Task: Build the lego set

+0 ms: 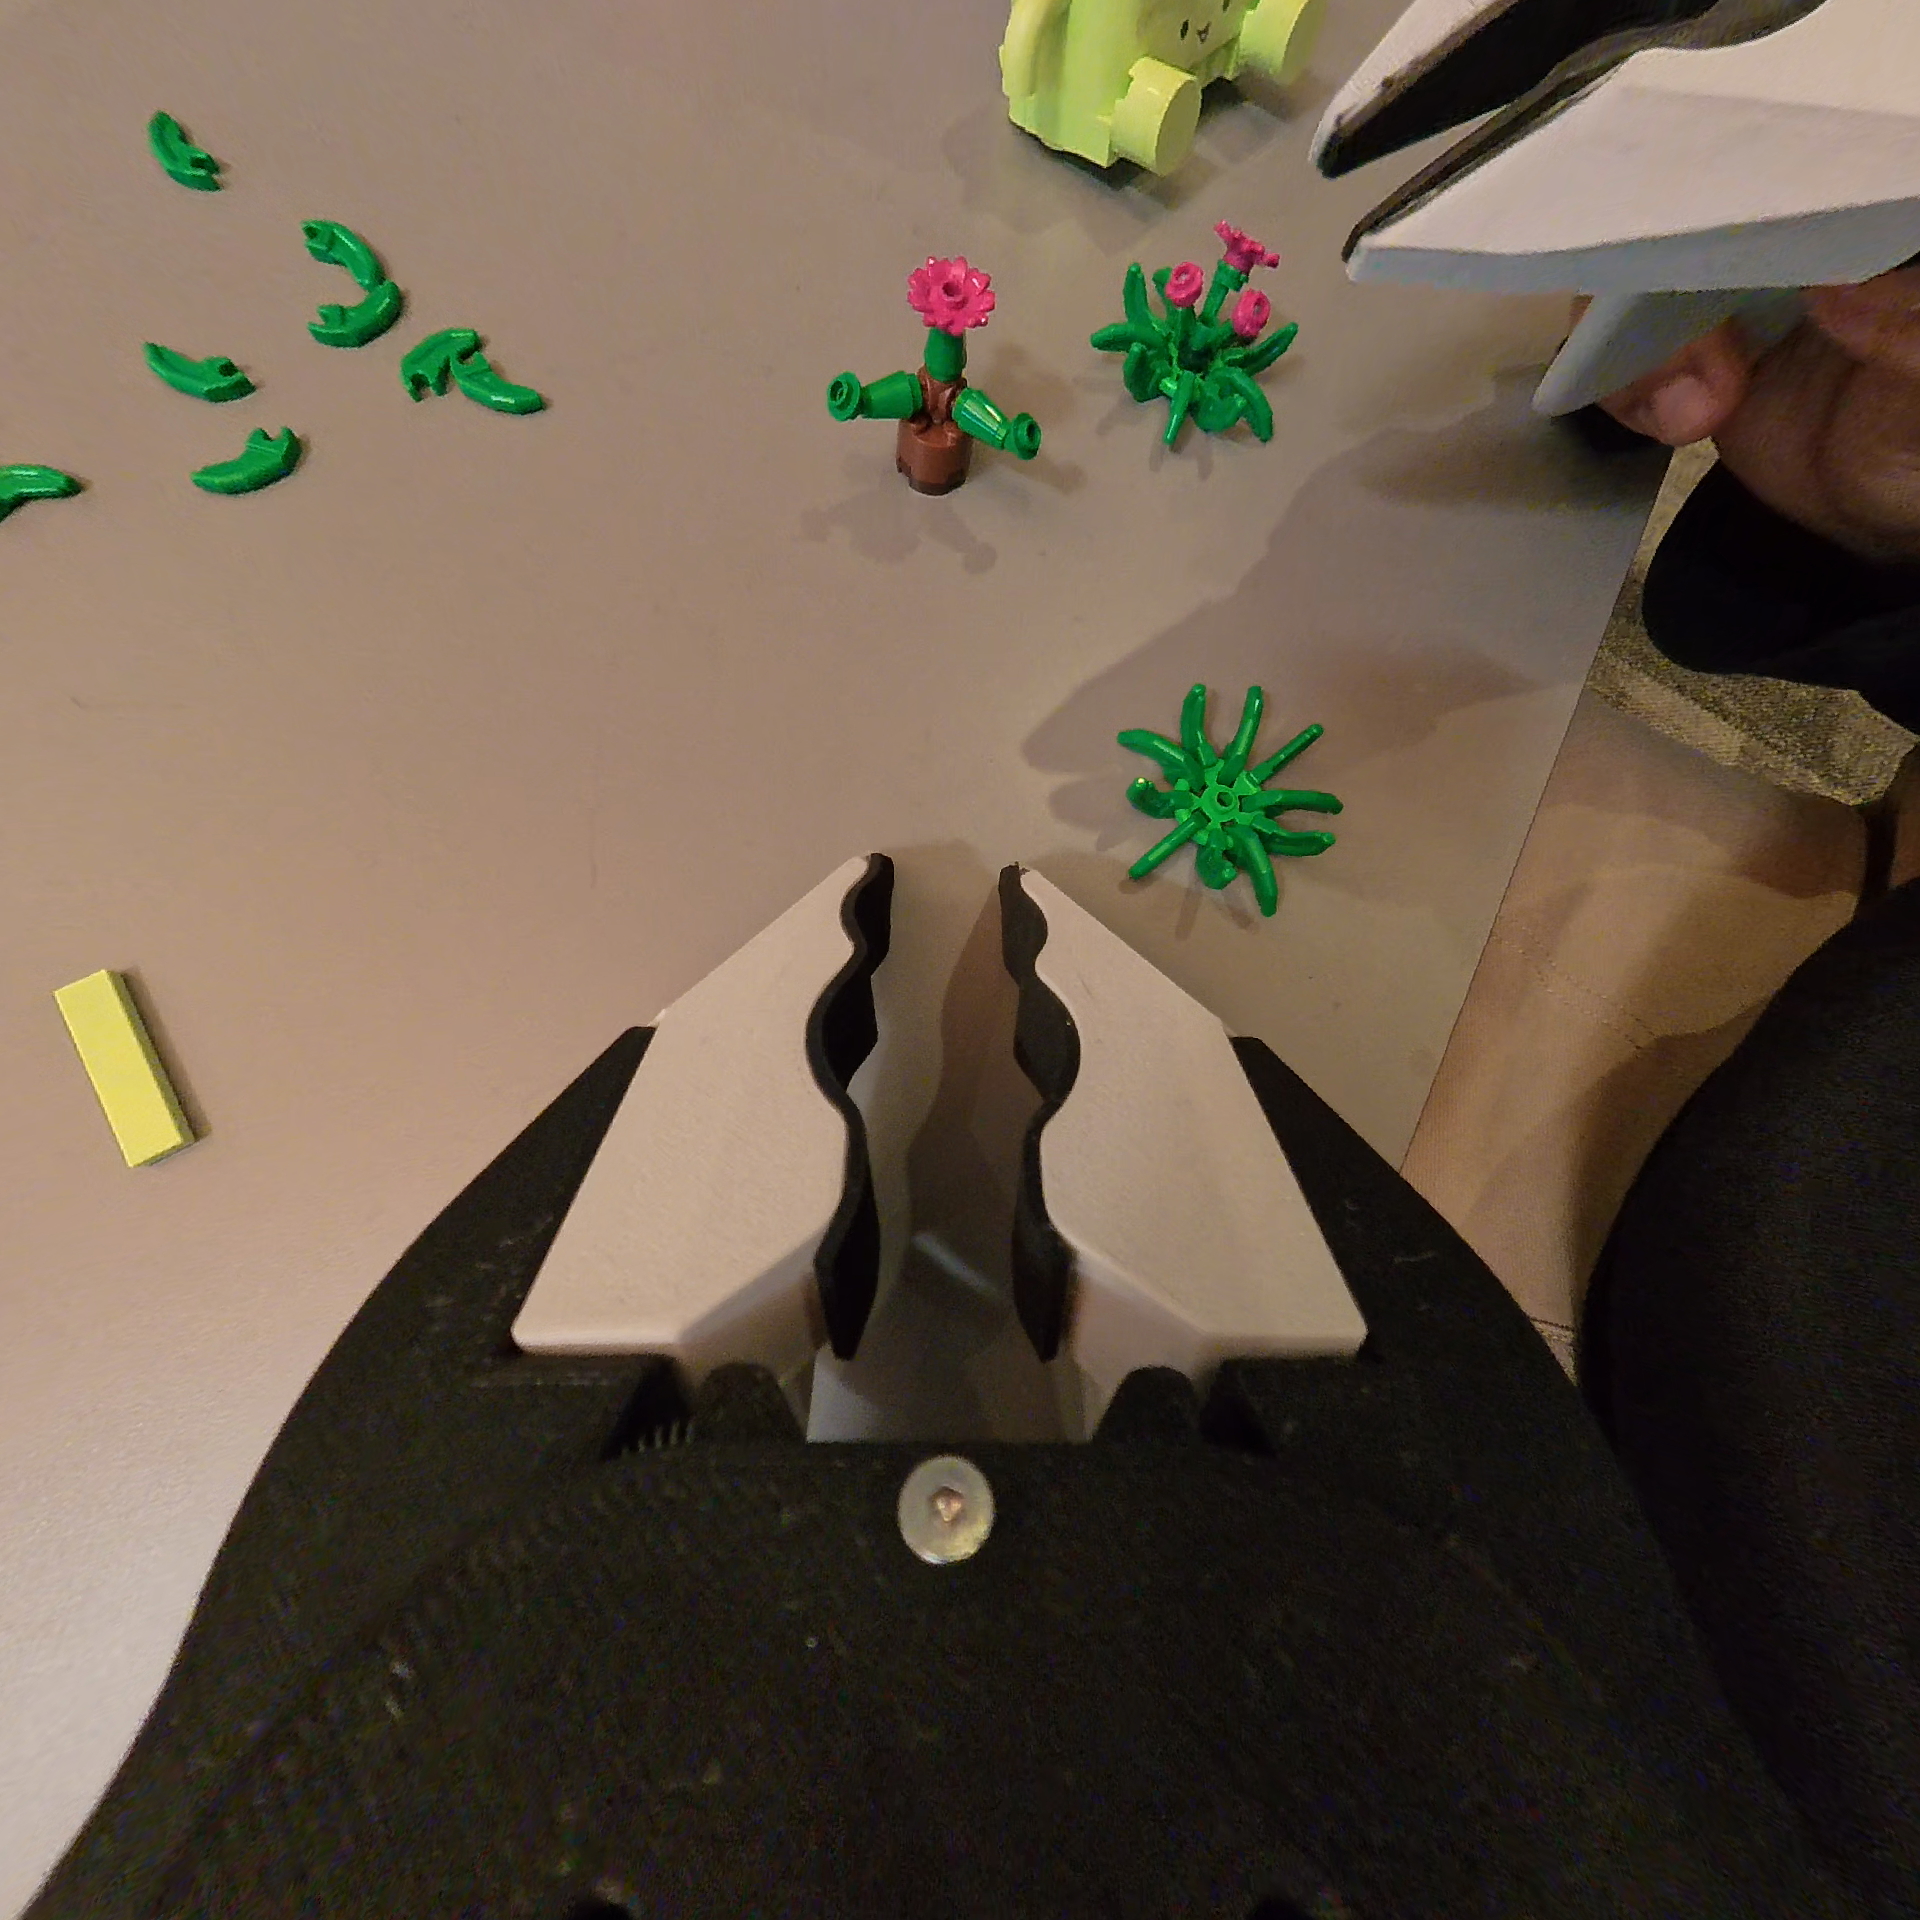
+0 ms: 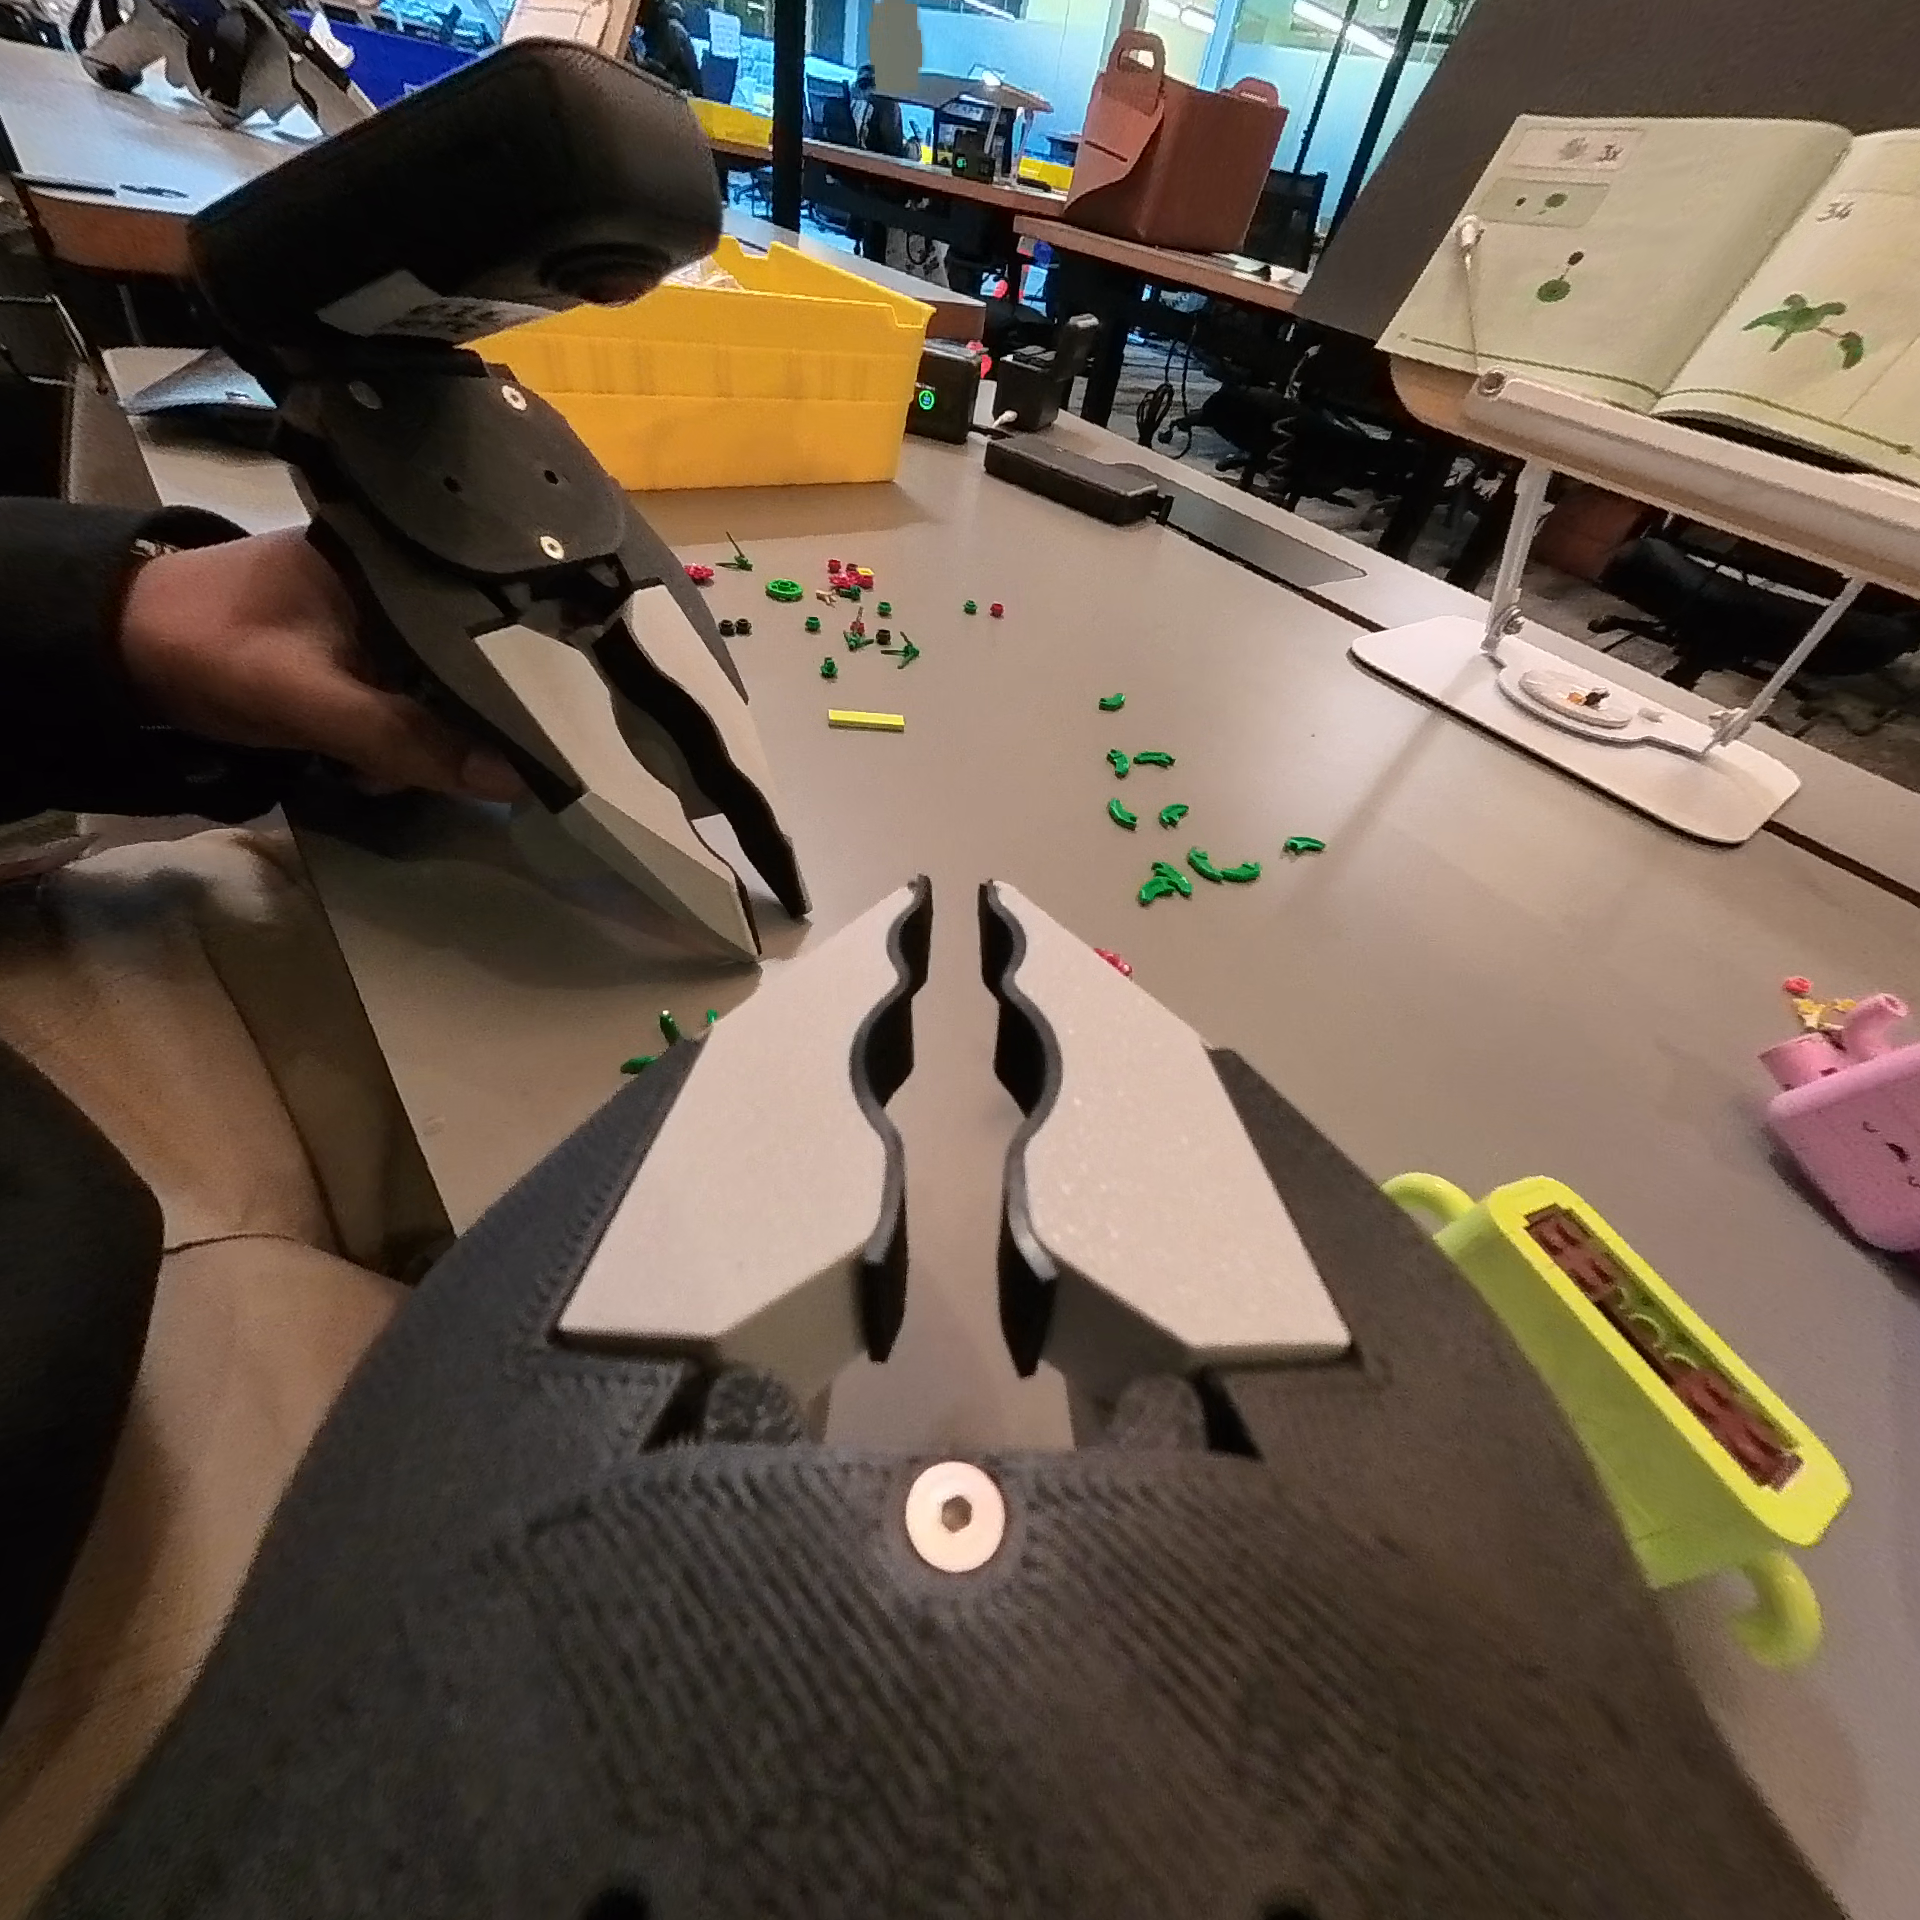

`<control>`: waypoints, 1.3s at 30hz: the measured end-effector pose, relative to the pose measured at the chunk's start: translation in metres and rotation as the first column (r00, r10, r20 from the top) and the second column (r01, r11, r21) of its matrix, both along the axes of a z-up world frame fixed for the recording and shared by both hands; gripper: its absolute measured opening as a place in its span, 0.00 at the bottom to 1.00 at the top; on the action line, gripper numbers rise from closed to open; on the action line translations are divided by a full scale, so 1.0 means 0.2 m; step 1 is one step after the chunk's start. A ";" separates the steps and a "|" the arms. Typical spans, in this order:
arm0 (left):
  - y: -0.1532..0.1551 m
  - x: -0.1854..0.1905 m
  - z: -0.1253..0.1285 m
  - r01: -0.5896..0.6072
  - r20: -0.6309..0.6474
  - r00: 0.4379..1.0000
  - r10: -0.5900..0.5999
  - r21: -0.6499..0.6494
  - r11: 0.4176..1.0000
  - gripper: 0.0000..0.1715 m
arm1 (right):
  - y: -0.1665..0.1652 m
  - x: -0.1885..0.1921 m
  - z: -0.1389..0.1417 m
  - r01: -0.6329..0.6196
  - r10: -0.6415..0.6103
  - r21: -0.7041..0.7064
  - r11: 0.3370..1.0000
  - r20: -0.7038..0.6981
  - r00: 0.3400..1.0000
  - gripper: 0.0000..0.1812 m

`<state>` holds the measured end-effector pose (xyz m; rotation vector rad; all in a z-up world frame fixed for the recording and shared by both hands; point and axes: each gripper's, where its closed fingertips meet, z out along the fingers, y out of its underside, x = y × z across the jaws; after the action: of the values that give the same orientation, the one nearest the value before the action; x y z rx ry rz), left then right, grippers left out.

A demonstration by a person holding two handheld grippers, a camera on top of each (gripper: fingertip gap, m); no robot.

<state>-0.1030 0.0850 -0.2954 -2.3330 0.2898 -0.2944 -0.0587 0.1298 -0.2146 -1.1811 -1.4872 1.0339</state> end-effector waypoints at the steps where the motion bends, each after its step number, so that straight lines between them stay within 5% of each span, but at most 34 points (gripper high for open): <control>1: 0.00 0.00 0.00 0.000 0.000 1.000 0.000 0.000 1.000 0.12 | 0.00 0.00 0.00 0.000 0.000 0.006 1.000 0.003 1.000 0.04; 39: 0.00 -0.02 0.00 -0.028 0.004 1.000 0.028 0.000 1.000 0.12 | 0.00 -0.01 -0.01 0.004 -0.004 0.003 1.000 0.012 1.000 0.03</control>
<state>-0.1069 0.0856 -0.2954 -2.3338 0.2555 -0.2849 -0.0598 0.1300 -0.2165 -1.1893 -1.4946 1.0229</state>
